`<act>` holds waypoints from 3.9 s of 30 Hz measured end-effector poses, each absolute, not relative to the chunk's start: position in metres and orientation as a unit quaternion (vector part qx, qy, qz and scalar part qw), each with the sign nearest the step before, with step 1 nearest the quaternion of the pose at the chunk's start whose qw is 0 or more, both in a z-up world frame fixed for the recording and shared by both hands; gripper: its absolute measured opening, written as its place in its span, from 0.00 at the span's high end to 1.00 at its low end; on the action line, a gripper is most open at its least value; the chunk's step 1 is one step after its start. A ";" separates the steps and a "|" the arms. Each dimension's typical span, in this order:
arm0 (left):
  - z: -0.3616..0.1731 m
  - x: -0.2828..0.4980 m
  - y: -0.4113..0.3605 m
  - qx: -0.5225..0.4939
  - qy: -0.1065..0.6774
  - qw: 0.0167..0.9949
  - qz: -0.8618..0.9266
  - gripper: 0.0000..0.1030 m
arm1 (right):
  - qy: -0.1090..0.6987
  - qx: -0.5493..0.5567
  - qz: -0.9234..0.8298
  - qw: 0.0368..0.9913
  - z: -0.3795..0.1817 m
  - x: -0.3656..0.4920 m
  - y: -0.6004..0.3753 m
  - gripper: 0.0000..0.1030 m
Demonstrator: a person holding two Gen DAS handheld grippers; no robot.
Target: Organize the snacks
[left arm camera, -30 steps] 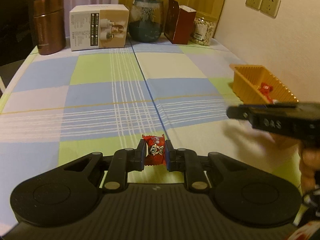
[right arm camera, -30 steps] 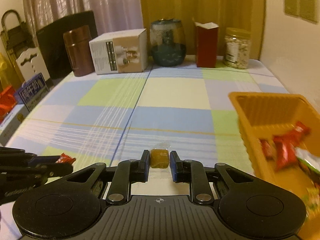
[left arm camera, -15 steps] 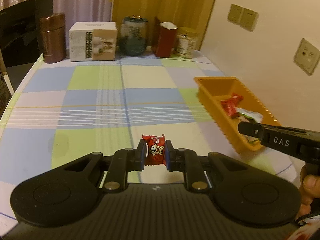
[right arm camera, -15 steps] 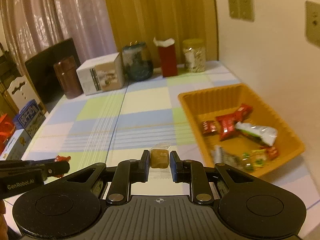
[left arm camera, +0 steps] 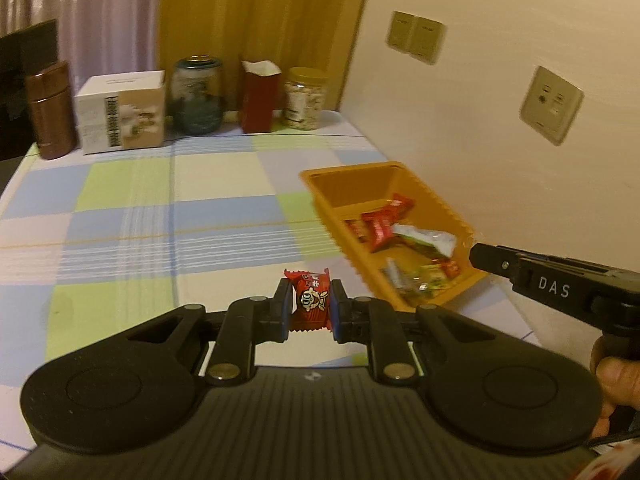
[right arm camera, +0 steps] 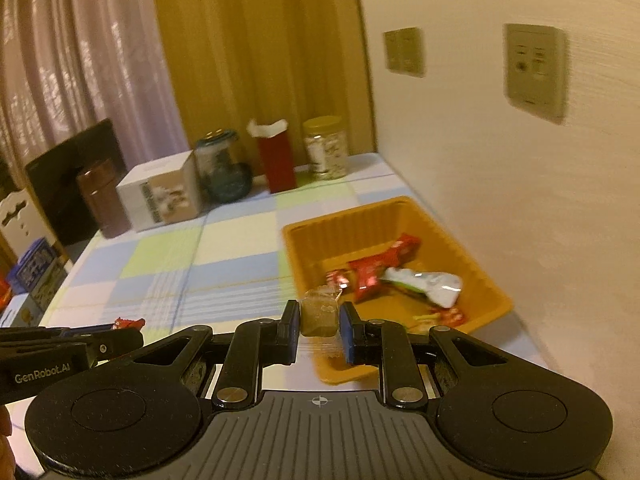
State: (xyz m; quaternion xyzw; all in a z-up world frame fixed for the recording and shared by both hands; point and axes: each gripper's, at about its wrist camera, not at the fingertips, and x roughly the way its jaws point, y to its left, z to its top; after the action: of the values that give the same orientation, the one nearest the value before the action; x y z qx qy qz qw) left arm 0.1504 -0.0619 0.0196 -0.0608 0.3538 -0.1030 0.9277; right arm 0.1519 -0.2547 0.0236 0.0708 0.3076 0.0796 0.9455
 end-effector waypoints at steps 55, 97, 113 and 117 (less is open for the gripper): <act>-0.016 0.296 -0.182 -0.033 0.388 0.896 -0.216 0.63 | 0.338 0.104 0.019 0.935 -0.014 0.236 -0.345 0.79; -0.021 0.266 -0.118 -0.025 0.375 0.920 -0.113 0.12 | 0.311 0.151 0.061 0.936 -0.006 0.257 -0.330 0.31; 0.005 0.219 -0.100 -0.034 0.353 0.930 -0.094 0.01 | 0.344 0.141 0.025 0.928 0.005 0.204 -0.335 0.30; 0.016 0.198 -0.097 -0.033 0.358 0.928 -0.098 0.00 | 0.343 0.131 0.023 0.930 0.017 0.181 -0.328 0.30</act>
State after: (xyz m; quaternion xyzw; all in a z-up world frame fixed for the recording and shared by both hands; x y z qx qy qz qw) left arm 0.1985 -0.0973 0.0162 -0.0326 0.3579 -0.0978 0.9281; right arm 0.1808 -0.3277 0.0171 0.1313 0.3427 0.0227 0.9299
